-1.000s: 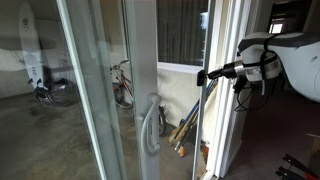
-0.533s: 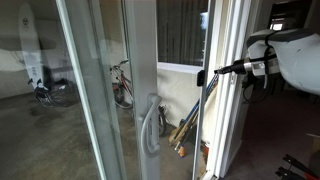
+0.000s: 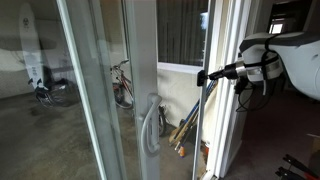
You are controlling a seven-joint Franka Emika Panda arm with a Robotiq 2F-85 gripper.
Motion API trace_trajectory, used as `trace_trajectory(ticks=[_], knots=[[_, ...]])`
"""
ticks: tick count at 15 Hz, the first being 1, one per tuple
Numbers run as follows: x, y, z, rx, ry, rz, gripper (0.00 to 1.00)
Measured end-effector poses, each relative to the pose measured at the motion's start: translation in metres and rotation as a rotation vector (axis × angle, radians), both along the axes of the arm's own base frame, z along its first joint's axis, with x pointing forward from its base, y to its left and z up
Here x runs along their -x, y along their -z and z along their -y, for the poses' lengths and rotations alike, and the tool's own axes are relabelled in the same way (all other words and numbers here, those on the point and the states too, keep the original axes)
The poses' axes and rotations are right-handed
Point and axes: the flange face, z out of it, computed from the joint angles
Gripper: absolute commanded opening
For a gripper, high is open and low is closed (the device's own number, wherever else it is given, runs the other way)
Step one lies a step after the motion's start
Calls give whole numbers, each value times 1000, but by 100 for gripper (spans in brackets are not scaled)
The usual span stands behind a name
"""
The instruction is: Slide the glass door to the right.
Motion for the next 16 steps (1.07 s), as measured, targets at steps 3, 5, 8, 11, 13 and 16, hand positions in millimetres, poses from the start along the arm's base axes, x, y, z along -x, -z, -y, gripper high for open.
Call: trace_trajectory(ticks=[3,5,8,11,13,16], knots=[[-6,-3,-18,5,-37,6,0],[-6,-3,-18,6,-38,6,0],[-7,-3,-17,6,-38,6,0],[-9,-3,-17,5,-38,7,0],[-9,-4,-17,-7,-33,6,0],[-10,-4,-10,-49,-10,3,0]])
